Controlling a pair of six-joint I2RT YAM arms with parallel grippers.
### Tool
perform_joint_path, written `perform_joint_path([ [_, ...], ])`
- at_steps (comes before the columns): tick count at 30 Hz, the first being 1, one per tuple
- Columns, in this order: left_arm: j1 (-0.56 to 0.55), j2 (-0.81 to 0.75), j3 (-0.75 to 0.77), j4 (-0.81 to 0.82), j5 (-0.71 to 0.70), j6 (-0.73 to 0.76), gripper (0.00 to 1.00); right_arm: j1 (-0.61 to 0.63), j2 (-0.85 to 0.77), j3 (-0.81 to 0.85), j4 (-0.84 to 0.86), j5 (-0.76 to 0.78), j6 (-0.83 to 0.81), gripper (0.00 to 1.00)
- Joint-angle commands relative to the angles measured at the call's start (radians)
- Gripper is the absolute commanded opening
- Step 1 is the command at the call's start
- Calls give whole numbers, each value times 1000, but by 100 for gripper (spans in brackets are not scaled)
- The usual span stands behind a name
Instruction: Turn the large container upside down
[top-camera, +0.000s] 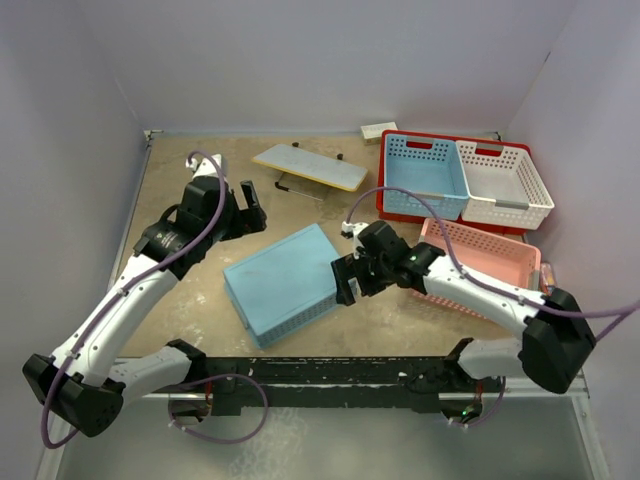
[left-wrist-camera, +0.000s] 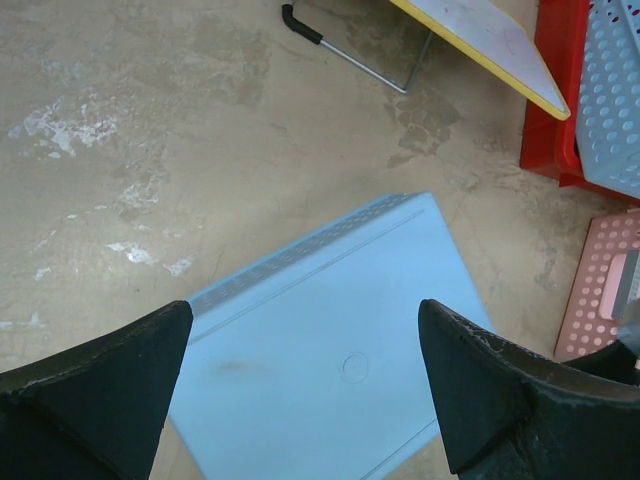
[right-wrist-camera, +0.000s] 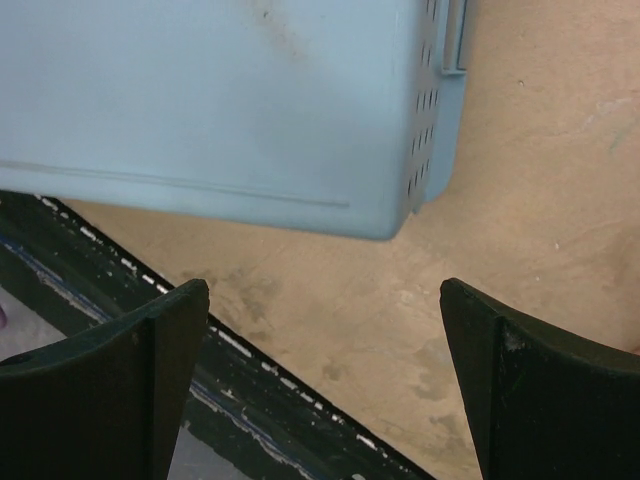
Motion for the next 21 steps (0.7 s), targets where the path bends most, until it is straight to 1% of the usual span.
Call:
perform_joint_path([
  [1,5,-13,4,70,12,-1,92,13,95,9,140,33,-22,100],
  [5,5,-23,11,59,10,-14,92,15,270,131,255,22,-7,99],
  [9,6,-47,10,59,21,-26,92,17,459,326,360,-42,27,99],
  [13,6,-65,3,30,16,-22,92,23,590,495,392,-124,68,98],
  [15,6,-75,-4,13,13,-23,92,23,601,519,386,-155,73,98],
  [17,6,-83,-17,4,15,-21,92,21,561,487,374,-177,101,99],
  [21,-1,-55,-44,1,32,-11,91,-4,392,333,343,-78,108,100],
])
